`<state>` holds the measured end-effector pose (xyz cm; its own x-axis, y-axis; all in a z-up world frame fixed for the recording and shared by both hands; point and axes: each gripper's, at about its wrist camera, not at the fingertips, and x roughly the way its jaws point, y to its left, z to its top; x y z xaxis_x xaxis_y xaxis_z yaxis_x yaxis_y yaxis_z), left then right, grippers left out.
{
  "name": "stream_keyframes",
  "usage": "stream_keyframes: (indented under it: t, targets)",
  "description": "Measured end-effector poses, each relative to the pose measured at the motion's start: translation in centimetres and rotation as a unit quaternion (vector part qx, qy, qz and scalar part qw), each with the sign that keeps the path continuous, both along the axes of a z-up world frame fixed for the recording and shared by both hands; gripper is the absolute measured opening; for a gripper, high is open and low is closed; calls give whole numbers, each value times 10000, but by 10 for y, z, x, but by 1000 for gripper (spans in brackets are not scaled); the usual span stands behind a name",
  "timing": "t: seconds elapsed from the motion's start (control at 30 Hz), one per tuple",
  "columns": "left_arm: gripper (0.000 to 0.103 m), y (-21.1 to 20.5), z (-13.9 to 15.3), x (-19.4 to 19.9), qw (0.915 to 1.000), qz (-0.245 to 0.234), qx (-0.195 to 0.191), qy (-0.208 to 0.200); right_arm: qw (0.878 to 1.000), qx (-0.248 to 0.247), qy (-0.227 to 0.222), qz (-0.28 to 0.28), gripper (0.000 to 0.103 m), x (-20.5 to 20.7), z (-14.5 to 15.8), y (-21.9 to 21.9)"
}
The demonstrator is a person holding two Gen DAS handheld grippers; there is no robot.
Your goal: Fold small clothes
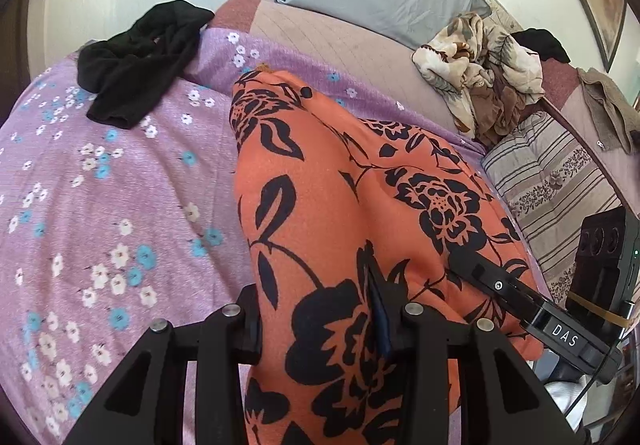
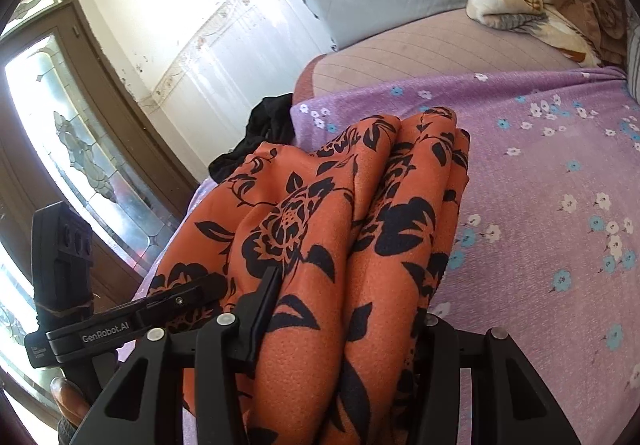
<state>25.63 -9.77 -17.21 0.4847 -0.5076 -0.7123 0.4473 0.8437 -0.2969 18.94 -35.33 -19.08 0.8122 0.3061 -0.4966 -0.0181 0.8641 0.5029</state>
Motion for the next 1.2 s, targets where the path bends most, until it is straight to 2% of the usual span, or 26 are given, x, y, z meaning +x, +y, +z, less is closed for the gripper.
stream_keyframes:
  t: [0.37, 0.47, 0.63, 0.83, 1.2]
  targets:
    - [42, 37, 16, -41, 9997, 186, 69, -146, 9998, 153, -141, 16, 50, -30, 8, 33]
    - [42, 44, 14, -50, 9995, 239, 85, -177, 9999, 47, -159, 19, 50, -37, 9, 43]
    - [42, 55, -2, -61, 9997, 251, 74, -8, 10000, 46, -76, 28, 50, -45, -2, 51]
    - [42, 47, -23, -59, 9988, 138, 410, 214, 9996, 69, 289, 6, 50, -42, -26, 50]
    - [42, 41, -47, -48, 9953, 224, 862, 387, 9980, 98, 613, 108, 50, -20, -55, 50]
